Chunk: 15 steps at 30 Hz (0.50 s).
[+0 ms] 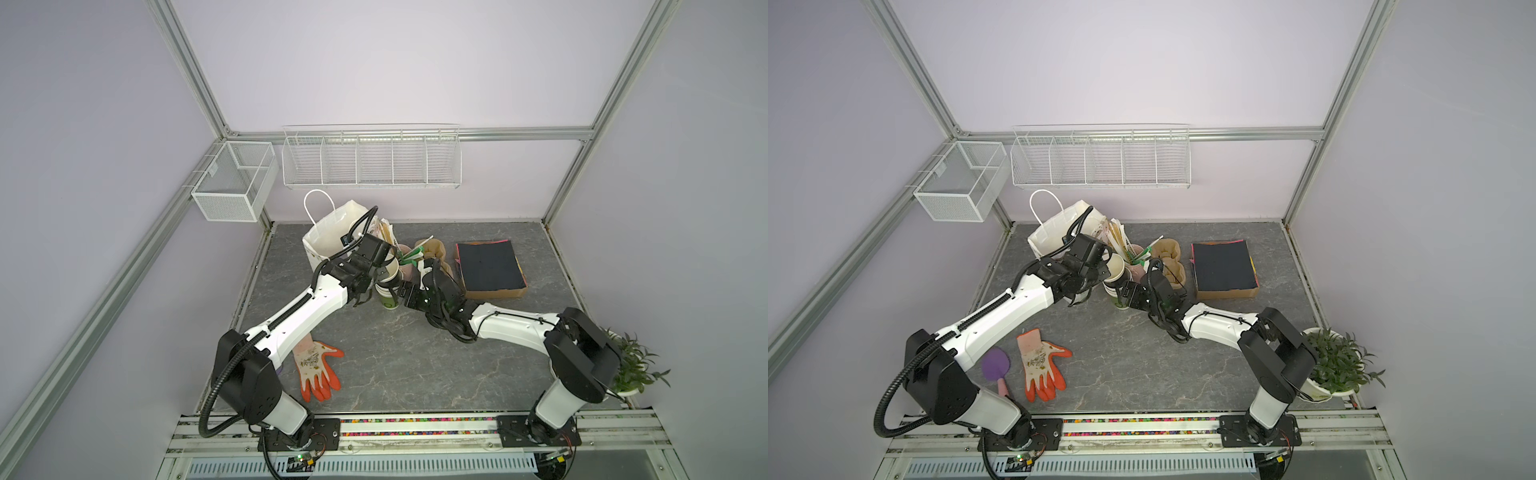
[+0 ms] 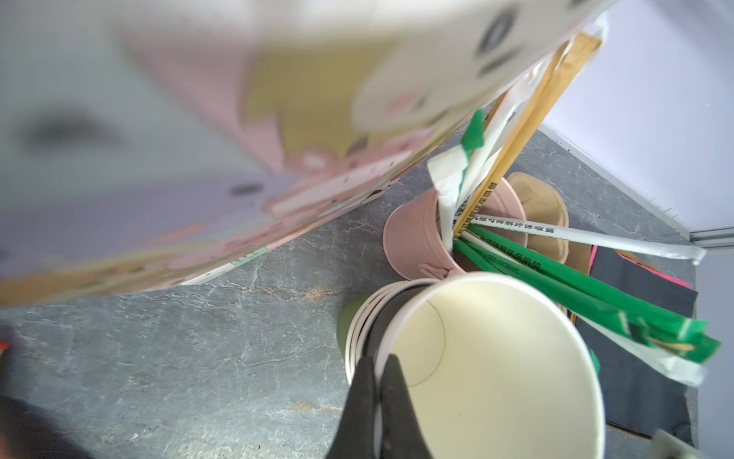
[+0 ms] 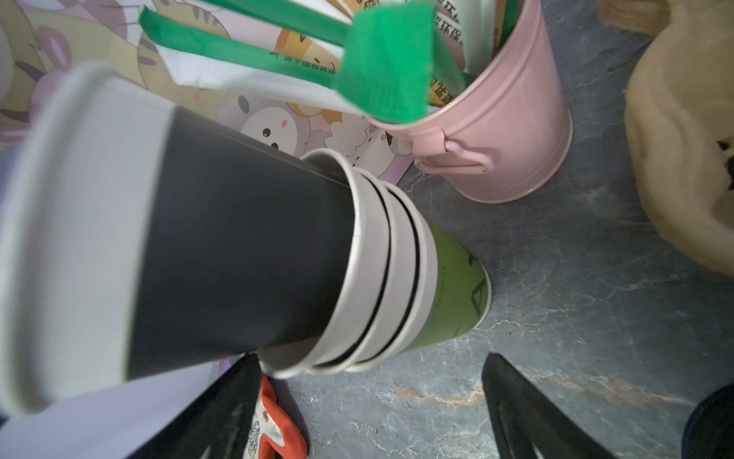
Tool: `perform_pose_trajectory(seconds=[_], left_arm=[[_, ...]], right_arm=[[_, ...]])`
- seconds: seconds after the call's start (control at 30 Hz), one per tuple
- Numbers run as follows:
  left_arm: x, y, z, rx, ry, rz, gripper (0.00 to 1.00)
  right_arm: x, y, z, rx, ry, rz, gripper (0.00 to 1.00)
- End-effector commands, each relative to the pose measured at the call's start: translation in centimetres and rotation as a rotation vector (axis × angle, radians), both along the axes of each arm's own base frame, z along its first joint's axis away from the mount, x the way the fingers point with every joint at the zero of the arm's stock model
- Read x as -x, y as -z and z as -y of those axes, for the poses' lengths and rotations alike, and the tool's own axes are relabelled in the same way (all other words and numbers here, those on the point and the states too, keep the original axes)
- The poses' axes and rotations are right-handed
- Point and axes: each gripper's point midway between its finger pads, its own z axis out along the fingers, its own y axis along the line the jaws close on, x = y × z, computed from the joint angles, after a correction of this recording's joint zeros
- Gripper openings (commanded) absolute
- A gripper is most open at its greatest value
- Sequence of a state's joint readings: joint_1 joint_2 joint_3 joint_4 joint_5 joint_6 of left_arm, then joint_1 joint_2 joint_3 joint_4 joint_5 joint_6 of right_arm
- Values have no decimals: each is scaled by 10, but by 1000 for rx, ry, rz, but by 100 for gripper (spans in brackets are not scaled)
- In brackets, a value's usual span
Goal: Pack a coffee takeout order
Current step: Separate the coffee cup.
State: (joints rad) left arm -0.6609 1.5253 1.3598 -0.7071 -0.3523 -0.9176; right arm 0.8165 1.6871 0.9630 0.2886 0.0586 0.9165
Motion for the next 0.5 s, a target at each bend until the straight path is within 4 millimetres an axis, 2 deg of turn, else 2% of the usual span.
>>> perform_pose_trajectory(seconds=[0.0, 0.3, 0.47], left_arm=[[-3, -36, -8, -12, -11, 67, 0], [10, -74, -23, -17, -4, 130, 0], [27, -81, -31, -57, 15, 145, 0]], right_arm=[[0, -3, -7, -17, -3, -6, 90], [-1, -13, -9, -3, -24, 11, 90], [0, -20, -14, 0, -53, 25, 90]])
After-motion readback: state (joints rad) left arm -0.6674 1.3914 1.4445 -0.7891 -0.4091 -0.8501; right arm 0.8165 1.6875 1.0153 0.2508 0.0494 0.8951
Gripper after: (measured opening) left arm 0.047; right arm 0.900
